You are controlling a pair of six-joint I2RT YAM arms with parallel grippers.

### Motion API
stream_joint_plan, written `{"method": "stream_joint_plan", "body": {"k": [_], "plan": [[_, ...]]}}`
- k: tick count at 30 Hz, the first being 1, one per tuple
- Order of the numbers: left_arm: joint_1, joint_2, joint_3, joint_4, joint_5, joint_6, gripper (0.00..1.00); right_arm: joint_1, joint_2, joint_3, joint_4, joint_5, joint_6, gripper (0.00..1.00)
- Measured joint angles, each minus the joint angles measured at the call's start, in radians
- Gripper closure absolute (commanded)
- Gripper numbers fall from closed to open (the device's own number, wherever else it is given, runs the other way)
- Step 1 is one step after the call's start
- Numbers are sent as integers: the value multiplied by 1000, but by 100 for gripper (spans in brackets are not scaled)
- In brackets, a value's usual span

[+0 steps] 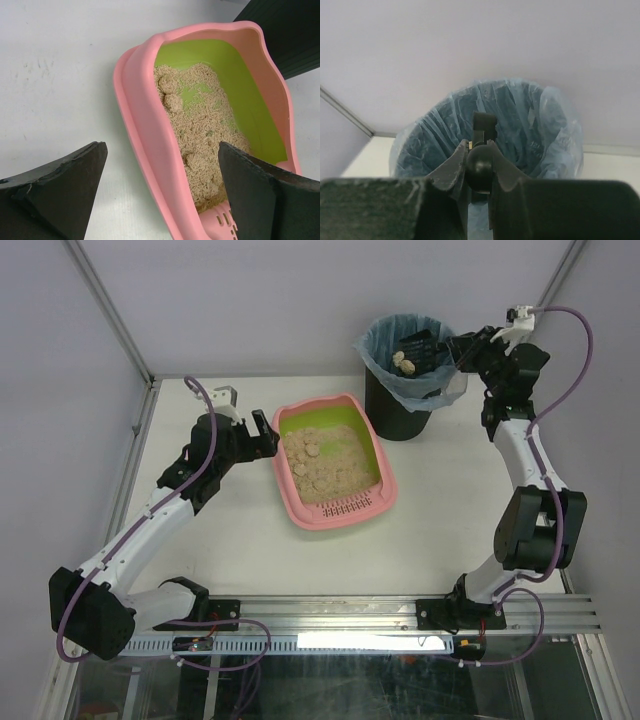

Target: Clean the litter box

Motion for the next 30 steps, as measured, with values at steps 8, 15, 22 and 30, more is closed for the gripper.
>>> {"method": "stream_joint_plan", "body": {"k": [8, 15, 22, 30], "plan": [[0, 0, -1, 0, 18, 0, 1, 8, 7, 82, -11, -71, -342, 100], [0, 2, -1, 0, 18, 0, 1, 7, 5, 220, -119, -64, -374, 100], [0, 6, -1, 0, 17, 0, 1, 23, -113, 270, -214, -14, -293, 100], [0, 18, -1, 1, 17, -3, 1, 406, -285, 254, -375, 177, -276, 100]]}}
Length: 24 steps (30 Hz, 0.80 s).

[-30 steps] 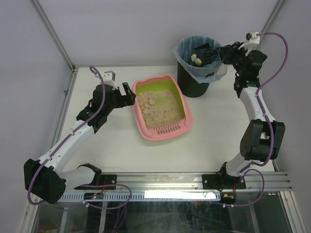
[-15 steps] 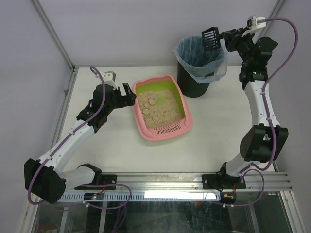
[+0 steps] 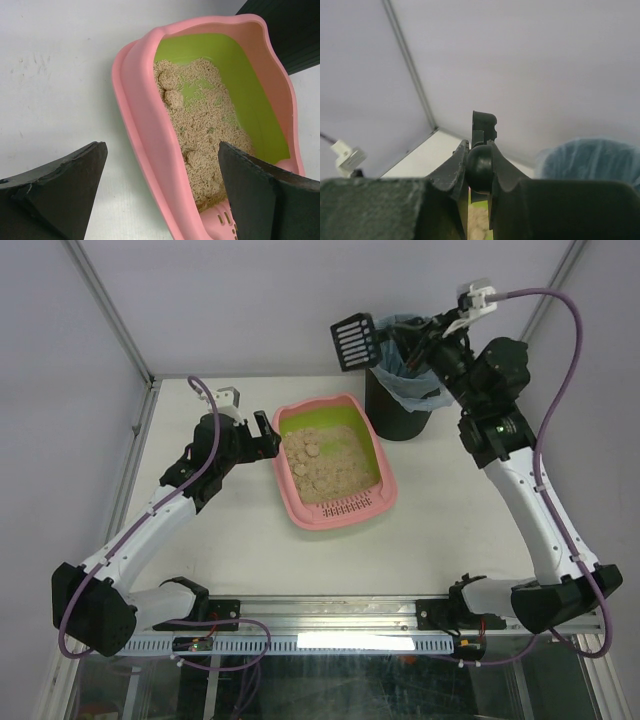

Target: Clean the litter box

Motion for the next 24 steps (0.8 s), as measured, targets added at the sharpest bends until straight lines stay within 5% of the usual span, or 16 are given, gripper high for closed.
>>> {"method": "stream_joint_plan", "body": {"k": [14, 24], "plan": [[0, 2, 0, -1, -9, -9, 1, 349, 145, -112, -328, 372, 42, 100], [0, 1, 0, -1, -9, -15, 1, 364, 383, -22, -458, 572, 151, 100]]}}
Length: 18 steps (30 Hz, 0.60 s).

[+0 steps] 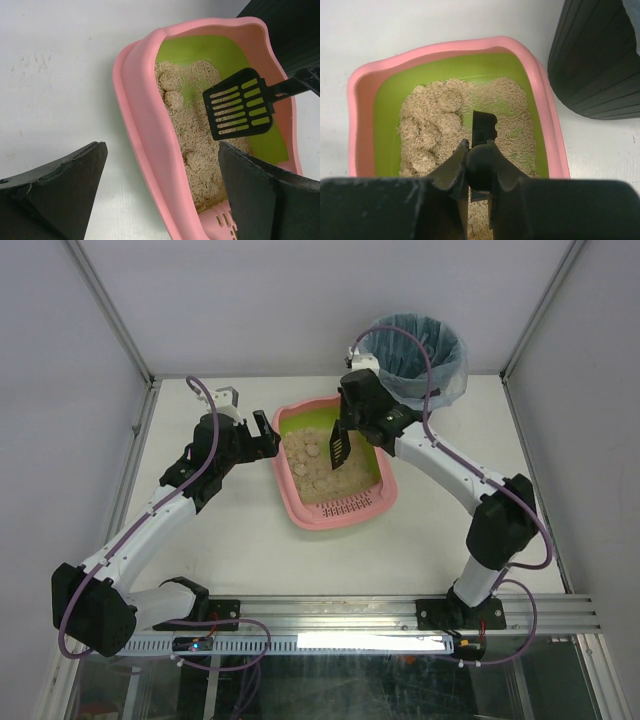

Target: Clean the litter box

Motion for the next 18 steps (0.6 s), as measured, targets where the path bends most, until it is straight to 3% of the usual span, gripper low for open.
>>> {"method": "stream_joint_plan", "body": {"k": [9, 18], "plan": [[0, 0, 0, -1, -1, -2, 1, -1, 99, 11, 2, 155, 161, 100], [0, 0, 0, -1, 7, -4, 1, -12, 127, -6, 13, 172, 320, 100]]}}
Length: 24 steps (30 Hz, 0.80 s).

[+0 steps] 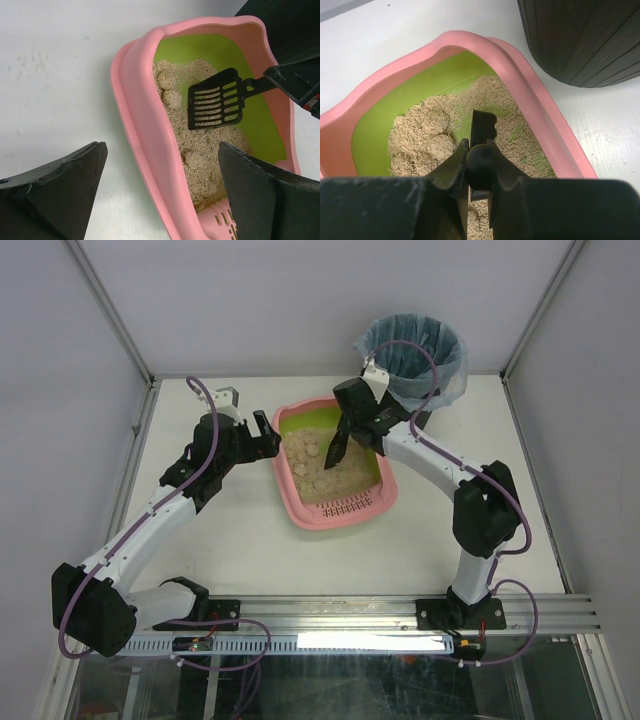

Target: Clean the litter box

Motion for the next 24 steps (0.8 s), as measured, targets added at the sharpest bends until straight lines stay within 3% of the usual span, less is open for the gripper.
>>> {"method": "stream_joint_plan", "body": {"k": [24], "plan": [[0, 0, 0, 0, 5, 0, 1, -8, -64, -196, 148, 41, 208, 100]]}}
